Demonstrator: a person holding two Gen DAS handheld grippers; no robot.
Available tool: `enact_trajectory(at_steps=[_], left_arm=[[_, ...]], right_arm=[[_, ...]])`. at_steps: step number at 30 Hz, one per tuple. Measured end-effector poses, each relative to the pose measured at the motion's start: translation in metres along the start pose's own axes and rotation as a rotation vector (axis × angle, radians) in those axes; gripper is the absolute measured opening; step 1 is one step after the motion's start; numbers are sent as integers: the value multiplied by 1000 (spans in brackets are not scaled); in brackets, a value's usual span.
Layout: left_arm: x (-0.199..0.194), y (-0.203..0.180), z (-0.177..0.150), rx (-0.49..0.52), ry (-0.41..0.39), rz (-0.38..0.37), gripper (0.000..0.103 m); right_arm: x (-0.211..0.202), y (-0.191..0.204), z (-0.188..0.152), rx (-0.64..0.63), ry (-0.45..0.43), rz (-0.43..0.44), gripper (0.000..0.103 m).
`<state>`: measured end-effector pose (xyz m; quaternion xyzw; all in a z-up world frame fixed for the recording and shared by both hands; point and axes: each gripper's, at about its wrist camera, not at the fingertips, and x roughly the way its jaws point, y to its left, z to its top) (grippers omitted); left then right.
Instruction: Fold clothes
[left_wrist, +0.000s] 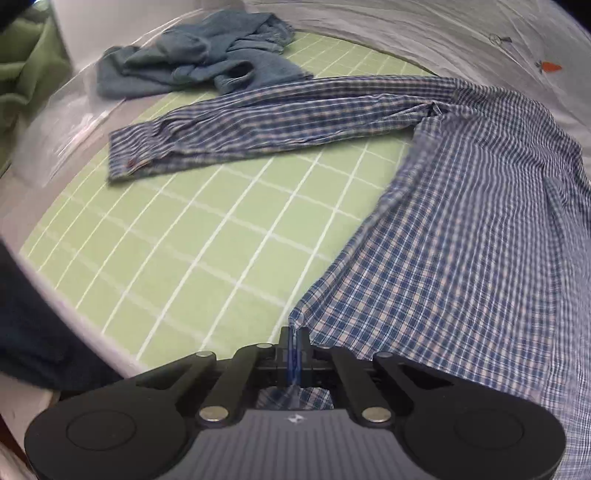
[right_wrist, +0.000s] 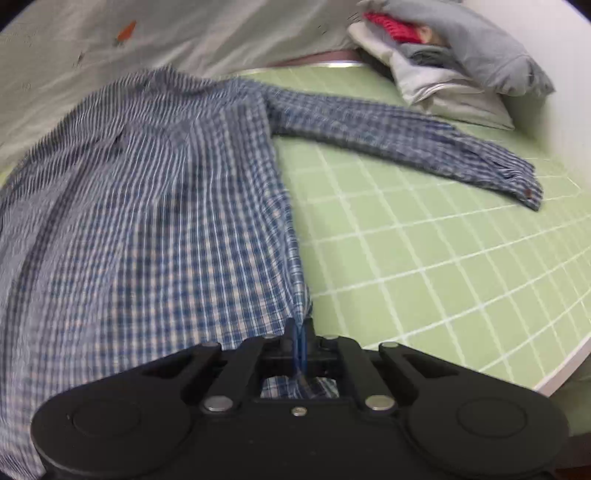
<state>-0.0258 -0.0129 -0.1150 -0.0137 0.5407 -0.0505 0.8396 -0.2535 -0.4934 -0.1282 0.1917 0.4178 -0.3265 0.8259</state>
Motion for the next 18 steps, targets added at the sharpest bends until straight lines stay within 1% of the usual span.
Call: enact_trajectory(at_steps=[2, 4, 5, 6, 8, 9, 10, 11, 13, 16, 18], left_arm=[[-7, 5, -13, -61, 25, -35, 3], [-6, 2, -26, -44, 34, 11, 3], [-5, 0, -33, -34, 38, 36, 4], [-7, -1, -34, -41, 34, 39, 7], [-13, -3, -33, -58, 13, 37, 19], [-16, -4, -30, -67, -4, 34, 29], [-19, -5, -28, -76, -21, 30, 37], [-21, -8, -25, -72, -36, 36, 40], [-24, -14, -18, -64, -61, 41, 46], [-23, -26, -8, -63, -82, 23, 52], [-21, -36, -1, -58, -87, 9, 54]], right_arm=[[-3, -17, 5, 56, 4, 9, 2], [-4, -31, 7, 87, 25, 10, 2], [-1, -32, 5, 59, 43, -5, 3], [0, -30, 5, 32, 56, -13, 3], [3, -27, 3, -17, 79, -28, 8], [2, -26, 5, -24, 77, -39, 12], [1, -24, 8, -22, 66, -44, 25], [1, -23, 12, -17, 54, -46, 36], [-1, -20, 23, 10, 29, -26, 38], [0, -11, 37, 18, -9, 8, 40], [2, -6, 44, 9, -36, 19, 39]])
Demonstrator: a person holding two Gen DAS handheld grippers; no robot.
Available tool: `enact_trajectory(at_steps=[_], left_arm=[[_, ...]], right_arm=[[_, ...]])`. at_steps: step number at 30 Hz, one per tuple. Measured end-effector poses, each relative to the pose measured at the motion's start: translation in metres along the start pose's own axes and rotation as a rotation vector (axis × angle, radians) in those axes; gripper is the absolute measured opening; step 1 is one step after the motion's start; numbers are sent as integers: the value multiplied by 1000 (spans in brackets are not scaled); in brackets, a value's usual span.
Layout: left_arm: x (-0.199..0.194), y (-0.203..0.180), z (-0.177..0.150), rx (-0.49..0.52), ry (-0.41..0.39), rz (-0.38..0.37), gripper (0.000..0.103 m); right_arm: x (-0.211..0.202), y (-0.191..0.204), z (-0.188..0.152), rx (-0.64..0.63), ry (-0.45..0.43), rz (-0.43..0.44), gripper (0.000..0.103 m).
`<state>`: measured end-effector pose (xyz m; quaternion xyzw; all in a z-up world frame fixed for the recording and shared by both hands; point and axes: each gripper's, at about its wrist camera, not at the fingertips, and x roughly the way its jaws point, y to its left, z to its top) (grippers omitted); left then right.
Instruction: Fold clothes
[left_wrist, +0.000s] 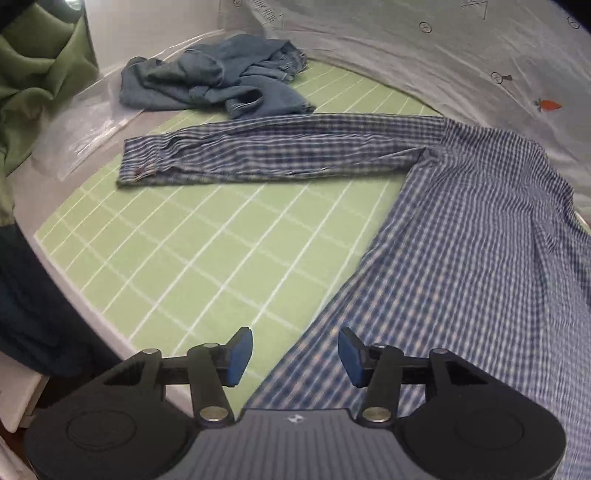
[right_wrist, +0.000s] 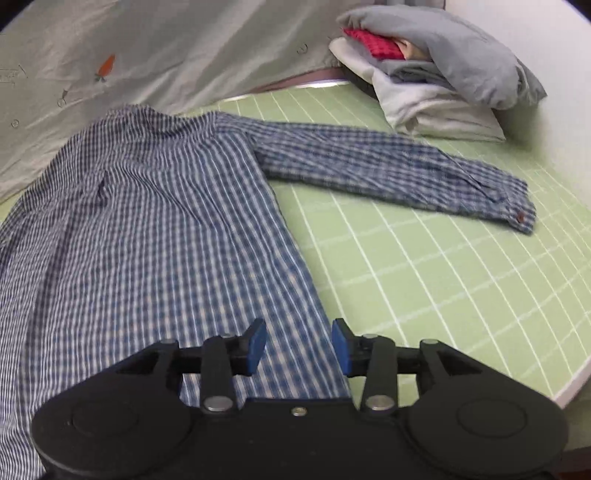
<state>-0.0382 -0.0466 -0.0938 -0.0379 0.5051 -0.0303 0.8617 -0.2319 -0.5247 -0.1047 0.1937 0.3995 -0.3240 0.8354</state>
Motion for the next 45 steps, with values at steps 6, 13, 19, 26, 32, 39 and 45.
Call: enact_trajectory(at_steps=[6, 13, 19, 26, 32, 39, 45], left_arm=[[14, -44, 17, 54, 12, -25, 69], [43, -101, 36, 116, 65, -44, 74], [79, -141, 64, 147, 91, -44, 76], [111, -165, 97, 175, 111, -11, 80], [129, -170, 110, 127, 118, -6, 80], [143, -177, 119, 139, 134, 4, 80], [148, -186, 126, 133, 131, 14, 81]], right_arm=[[15, 1, 17, 10, -21, 3, 28], [45, -22, 42, 111, -37, -6, 28], [86, -23, 90, 153, -87, 11, 29], [145, 20, 167, 73, -109, 76, 32], [194, 22, 183, -13, -57, -35, 74], [224, -8, 206, -49, -49, -41, 84], [227, -18, 209, -117, -92, 33, 37]])
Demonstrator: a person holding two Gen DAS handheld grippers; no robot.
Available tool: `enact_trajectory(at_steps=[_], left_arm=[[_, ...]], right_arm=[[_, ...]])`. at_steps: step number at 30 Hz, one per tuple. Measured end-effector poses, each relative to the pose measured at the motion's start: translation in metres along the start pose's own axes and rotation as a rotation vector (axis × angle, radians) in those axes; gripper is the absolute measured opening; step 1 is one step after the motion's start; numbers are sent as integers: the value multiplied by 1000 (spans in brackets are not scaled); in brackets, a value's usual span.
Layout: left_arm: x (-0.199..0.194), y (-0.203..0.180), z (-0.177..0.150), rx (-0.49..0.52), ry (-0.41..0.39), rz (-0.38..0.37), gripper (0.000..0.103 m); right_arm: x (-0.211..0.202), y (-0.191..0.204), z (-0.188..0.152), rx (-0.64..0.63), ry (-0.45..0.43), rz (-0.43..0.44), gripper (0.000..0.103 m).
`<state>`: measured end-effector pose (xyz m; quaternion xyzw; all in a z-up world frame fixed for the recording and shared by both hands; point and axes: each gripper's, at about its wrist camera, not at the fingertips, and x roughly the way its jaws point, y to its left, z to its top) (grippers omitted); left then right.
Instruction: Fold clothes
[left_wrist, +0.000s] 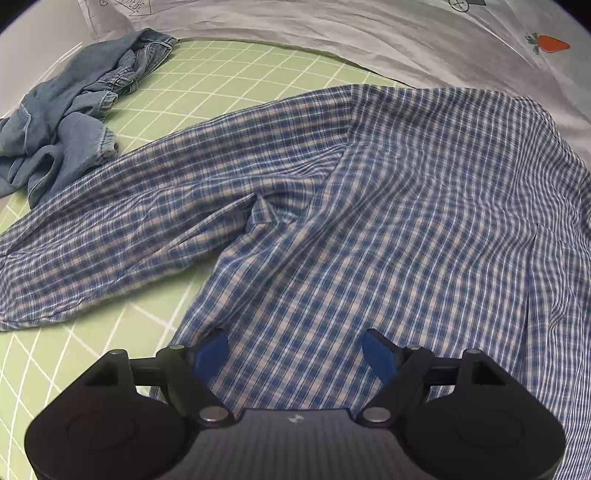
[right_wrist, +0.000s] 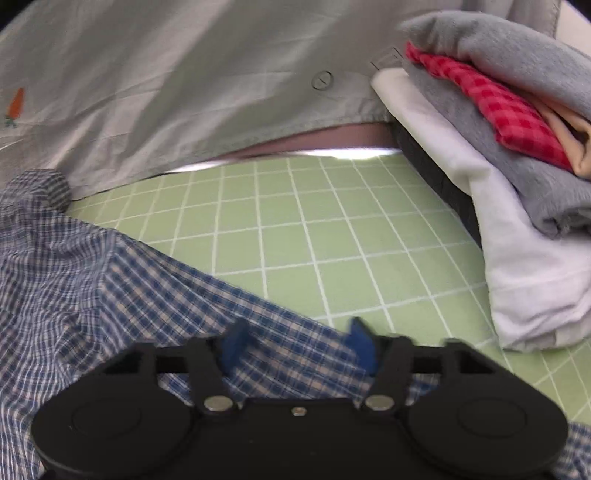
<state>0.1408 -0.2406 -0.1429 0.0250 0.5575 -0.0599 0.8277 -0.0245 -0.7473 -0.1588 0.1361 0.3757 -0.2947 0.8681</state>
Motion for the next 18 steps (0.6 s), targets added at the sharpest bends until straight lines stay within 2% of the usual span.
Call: enact_trajectory(at_steps=[1, 2, 6, 9, 10, 11, 12, 13, 15, 17, 18], left_arm=[[1, -1, 1, 0, 0, 0, 81], [1, -3, 2, 0, 1, 1, 81], [1, -4, 2, 1, 0, -6, 81], [-2, -3, -1, -5, -2, -11, 81], [-3, -1, -2, -10, -2, -11, 81], [-3, 0, -3, -15, -1, -12, 81], [-3, 1, -4, -21, 1, -14, 81], [-3, 2, -4, -22, 2, -16, 81], [-3, 4, -5, -20, 2, -16, 82], [-4, 5, -5, -17, 2, -15, 82], [-4, 5, -5, -16, 2, -17, 82]], right_arm=[[2, 0, 2, -16, 1, 1, 8], [3, 1, 4, -32, 2, 2, 0], [9, 2, 12, -93, 7, 5, 0], [8, 2, 12, -86, 20, 12, 1], [8, 1, 13, -84, 24, 14, 6], [8, 1, 13, -81, 29, 17, 25], [7, 1, 13, -79, 33, 19, 38], [7, 1, 14, -76, 38, 21, 55], [7, 0, 10, -76, 46, 30, 58], [6, -4, 5, -40, 37, 49, 74], [6, -5, 3, -34, 26, 64, 77]])
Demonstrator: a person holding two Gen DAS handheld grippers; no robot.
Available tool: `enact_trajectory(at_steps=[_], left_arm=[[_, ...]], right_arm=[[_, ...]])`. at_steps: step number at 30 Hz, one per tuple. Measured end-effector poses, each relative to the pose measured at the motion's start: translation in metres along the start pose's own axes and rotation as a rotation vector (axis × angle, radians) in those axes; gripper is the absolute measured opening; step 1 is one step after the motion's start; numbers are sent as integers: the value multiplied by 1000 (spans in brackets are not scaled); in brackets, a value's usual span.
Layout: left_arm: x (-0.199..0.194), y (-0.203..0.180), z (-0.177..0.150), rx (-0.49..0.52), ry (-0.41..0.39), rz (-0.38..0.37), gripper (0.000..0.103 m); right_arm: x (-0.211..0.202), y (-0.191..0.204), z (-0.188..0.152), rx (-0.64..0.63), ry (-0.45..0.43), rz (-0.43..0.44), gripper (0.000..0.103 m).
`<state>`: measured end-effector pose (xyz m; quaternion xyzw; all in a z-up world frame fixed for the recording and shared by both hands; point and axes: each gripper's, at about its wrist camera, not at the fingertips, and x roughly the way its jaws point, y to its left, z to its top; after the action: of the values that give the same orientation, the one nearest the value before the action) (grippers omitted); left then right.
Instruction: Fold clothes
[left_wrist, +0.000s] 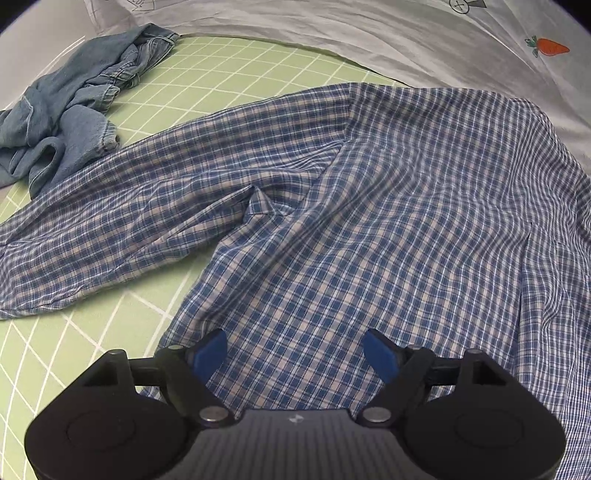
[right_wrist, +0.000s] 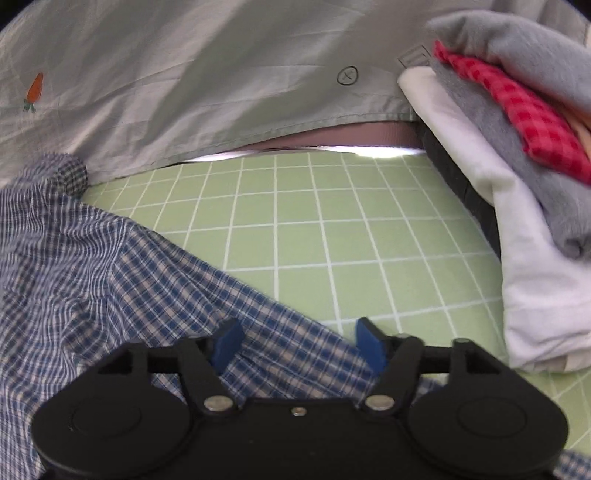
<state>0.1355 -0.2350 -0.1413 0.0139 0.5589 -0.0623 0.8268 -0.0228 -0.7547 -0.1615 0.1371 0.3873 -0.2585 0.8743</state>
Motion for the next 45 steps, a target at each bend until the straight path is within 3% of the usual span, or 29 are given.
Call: enact_trajectory(at_steps=[3, 4, 6, 8, 11, 17, 21, 24, 25, 26, 29, 32, 34, 39, 45], left_arm=[[1, -2, 0, 2, -2, -1, 82], [2, -3, 0, 4, -1, -3, 82], [3, -5, -1, 9, 0, -6, 82], [3, -8, -2, 18, 2, -9, 82], [4, -11, -4, 32, 4, -14, 82], [2, -9, -4, 41, -10, -7, 82], [-4, 2, -3, 6, -38, -8, 82], [-8, 13, -4, -22, -61, -9, 82], [-11, 16, -5, -33, -68, -8, 82], [-13, 20, -6, -43, -76, -6, 82], [-23, 32, -9, -90, -105, -8, 85], [-34, 54, -20, -142, -135, -5, 90], [-40, 72, -28, -177, -149, 3, 90], [-47, 133, -44, -259, -163, 49, 92], [-42, 210, -47, -332, -155, 105, 92]], right_arm=[[-1, 7, -4, -58, -8, 14, 77], [-2, 9, -5, -64, -9, 20, 71], [-6, 12, -5, -80, -11, 40, 56], [-9, 14, -5, -87, -16, 48, 27], [-11, 16, -7, -100, -19, 38, 7], [-8, 20, -4, -180, -33, -8, 1], [0, 17, 8, -144, -35, -67, 1], [1, 19, 13, -111, -26, -117, 6], [0, 21, 15, -102, -24, -135, 19], [-5, 25, 12, -106, -32, -161, 42], [-33, 39, -1, -86, -86, -195, 82], [-65, 54, -21, -22, -119, -170, 103], [-83, 67, -38, 6, -105, -123, 103], [-109, 110, -79, -23, -55, -113, 103], [-135, 151, -103, -80, -13, -107, 103]])
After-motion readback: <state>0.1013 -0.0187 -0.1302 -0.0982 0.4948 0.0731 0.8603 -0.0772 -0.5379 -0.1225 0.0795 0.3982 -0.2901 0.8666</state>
